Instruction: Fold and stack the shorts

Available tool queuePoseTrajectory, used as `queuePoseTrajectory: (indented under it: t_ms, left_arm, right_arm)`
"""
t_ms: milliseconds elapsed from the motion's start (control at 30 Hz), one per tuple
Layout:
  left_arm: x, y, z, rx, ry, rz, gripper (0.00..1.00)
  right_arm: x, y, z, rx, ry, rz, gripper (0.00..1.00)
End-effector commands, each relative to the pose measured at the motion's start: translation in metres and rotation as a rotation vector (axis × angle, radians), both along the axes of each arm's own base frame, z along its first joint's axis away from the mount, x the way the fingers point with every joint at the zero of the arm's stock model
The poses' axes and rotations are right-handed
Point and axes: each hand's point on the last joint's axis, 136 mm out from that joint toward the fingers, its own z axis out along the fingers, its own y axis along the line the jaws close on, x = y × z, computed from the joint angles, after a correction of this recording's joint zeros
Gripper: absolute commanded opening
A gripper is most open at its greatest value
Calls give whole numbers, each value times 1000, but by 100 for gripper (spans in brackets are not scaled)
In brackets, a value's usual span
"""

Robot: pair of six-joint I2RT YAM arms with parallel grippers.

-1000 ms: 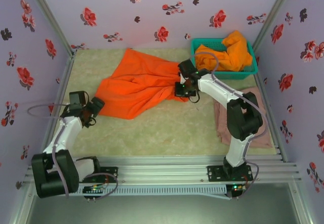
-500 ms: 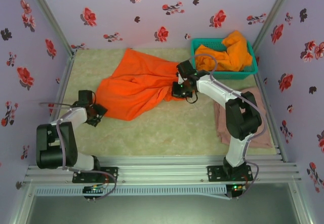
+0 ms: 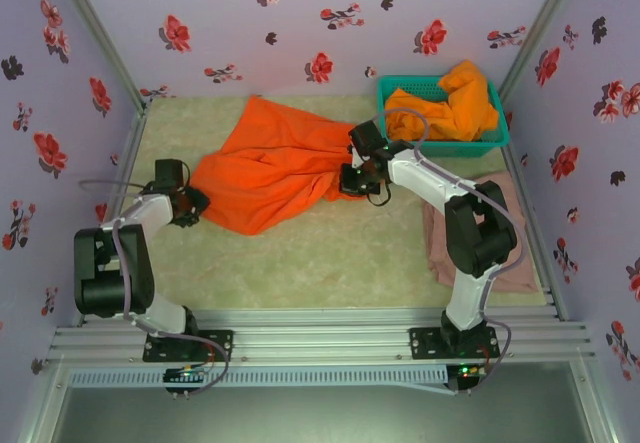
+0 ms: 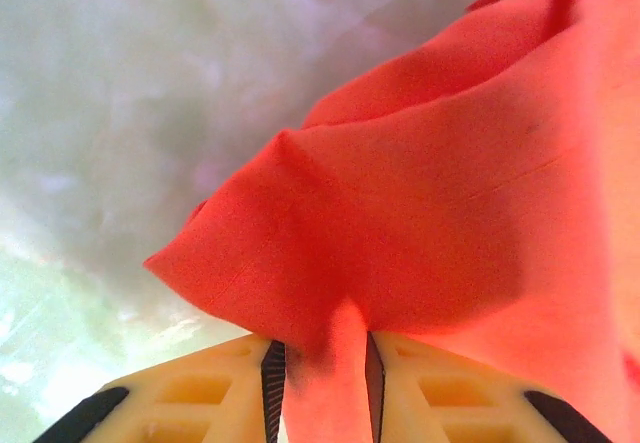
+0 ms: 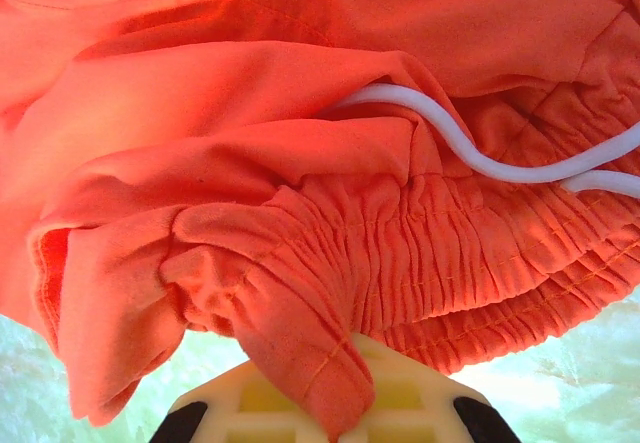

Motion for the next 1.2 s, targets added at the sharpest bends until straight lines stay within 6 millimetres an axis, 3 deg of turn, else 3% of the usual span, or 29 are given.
queuePoseTrajectory:
  t_ms: [0,233,300,367,433,533,667,800,900,933,1000,1067,1167]
  left_arm:
    - [7,-2,-3,9,2,-37,31]
    - [2,-4,-19,-3,39,-37,27]
    - [1,-4,-22,-4,46,-36,18]
    - [2,-4,-19,-3,46,-37,1]
    - [5,-2,-9,3,26,-40,0]
    - [8,6,24,64,-15,-46,0]
    - [2,23,88,202,-71,-79,0]
    - [-18,31,143,305,-104,-127,0]
    - [-37,36,164,364,-89,-155,0]
    - [-42,36,166,372,-83,-166,2]
    - [-49,36,165,381,-71,-185,17]
    - [-52,36,154,381,-62,-190,45]
    - [-59,35,133,352,-38,-163,72]
  right_arm:
    - [-6,-3,4,-9,-5,15,0]
    - [-5,-3,5,-8,-10,18,0]
    - [-5,-3,4,-7,-7,17,0]
    - [-5,-3,5,-7,-8,17,0]
    - [-5,-3,7,-7,-14,18,0]
    - [-5,-6,12,-11,-32,13,0]
    - [-8,-9,21,-9,-56,14,0]
    - [-18,-15,25,-12,-56,17,0]
    - [-27,-18,25,-15,-49,27,0]
    - [-30,-19,24,-19,-47,31,0]
    - [-37,-19,21,-29,-40,47,0]
    - [-45,-19,15,-50,-28,66,0]
    - [-53,-17,7,-84,-18,90,0]
